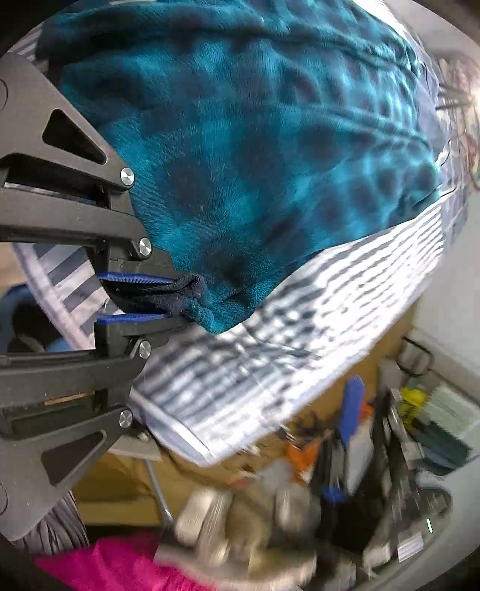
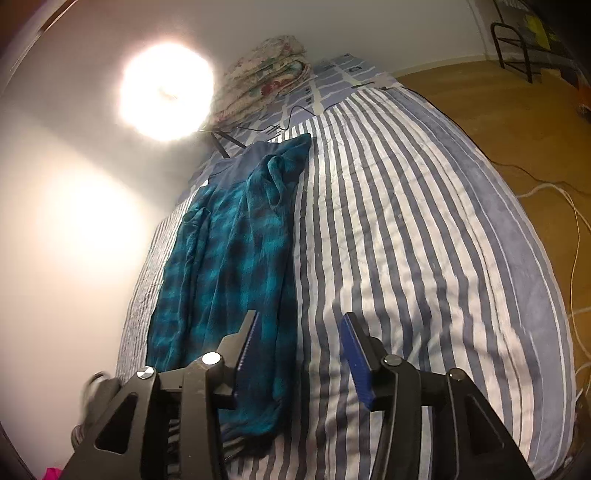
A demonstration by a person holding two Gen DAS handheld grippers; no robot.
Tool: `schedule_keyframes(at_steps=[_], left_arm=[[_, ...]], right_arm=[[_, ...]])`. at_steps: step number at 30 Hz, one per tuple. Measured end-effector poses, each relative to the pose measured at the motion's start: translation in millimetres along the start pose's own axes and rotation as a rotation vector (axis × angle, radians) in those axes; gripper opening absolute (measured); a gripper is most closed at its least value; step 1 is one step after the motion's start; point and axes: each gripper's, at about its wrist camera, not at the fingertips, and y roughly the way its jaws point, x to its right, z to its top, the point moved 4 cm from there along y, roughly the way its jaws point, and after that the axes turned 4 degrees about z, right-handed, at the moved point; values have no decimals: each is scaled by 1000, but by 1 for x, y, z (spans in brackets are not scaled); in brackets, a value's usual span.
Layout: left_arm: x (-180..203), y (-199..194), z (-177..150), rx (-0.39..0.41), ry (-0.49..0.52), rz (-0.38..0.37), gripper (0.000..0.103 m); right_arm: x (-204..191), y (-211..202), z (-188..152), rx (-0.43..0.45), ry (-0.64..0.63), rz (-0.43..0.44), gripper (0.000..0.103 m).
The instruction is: Fold large clothes
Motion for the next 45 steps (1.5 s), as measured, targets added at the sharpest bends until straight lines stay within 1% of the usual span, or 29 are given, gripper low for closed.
schedule_keyframes(at_steps=[3, 5, 9, 12, 14, 16, 17, 19, 21, 22, 24, 25, 28, 31, 32, 33, 36, 40, 41, 43, 45], left_arm=[[-5, -17, 3, 38, -36, -39, 11], [-10, -24, 4, 54, -62, -63, 11], [-25, -39, 7, 79, -122, -113, 11], [-34, -48, 7, 90, -136, -129, 11], [-39, -51, 6, 96, -147, -139, 11], [-43, -52, 6, 96, -158, -153, 11], [-44, -52, 5, 97, -160, -157, 11], [-47, -54, 3, 99, -163, -161, 11], [-52, -54, 0, 101, -179, -168, 11], [-55, -54, -2, 100, -191, -173, 10], [-61, -56, -7, 101, -219, -182, 10], [-65, -56, -8, 103, -229, -184, 10], [-74, -62, -16, 112, -271, -186, 10], [-87, -71, -26, 131, -318, -178, 10], [-93, -73, -29, 134, -342, -181, 10], [-98, -74, -32, 135, -361, -181, 10], [-116, -82, -44, 149, -425, -177, 10], [-137, -88, -58, 156, -486, -158, 10], [-141, -88, -62, 155, -498, -155, 10], [-151, -86, -66, 151, -521, -149, 10], [-158, -84, -70, 142, -541, -145, 10]], right_arm=[[-5, 20, 25, 1, -29, -12, 57], [-9, 34, 42, 1, -34, 0, 59], [-18, 81, 82, -13, -35, 37, 64], [-18, 123, 101, -34, -14, 35, 64], [-16, 151, 108, -53, 7, 38, 62], [-15, 174, 111, -76, 36, 63, 53], [-15, 185, 112, -89, 45, 76, 49], [-17, 203, 110, -128, 51, 70, 18], [-18, 214, 109, -162, 53, 32, 8], [-22, 216, 108, -172, 46, 19, 7], [-32, 214, 109, -167, 11, -6, 5], [-39, 210, 110, -157, -18, -33, 5], [-61, 202, 116, -140, -48, -84, 4], [-91, 200, 118, -137, -127, -150, 4], [-105, 203, 116, -138, -171, -179, 4], [-113, 203, 115, -140, -192, -186, 4], [-156, 221, 107, -157, -296, -217, 4], [-201, 262, 94, -205, -419, -248, 4], [-207, 269, 92, -215, -437, -252, 4], [-223, 299, 80, -252, -495, -273, 4], [-230, 321, 68, -282, -541, -295, 4]])
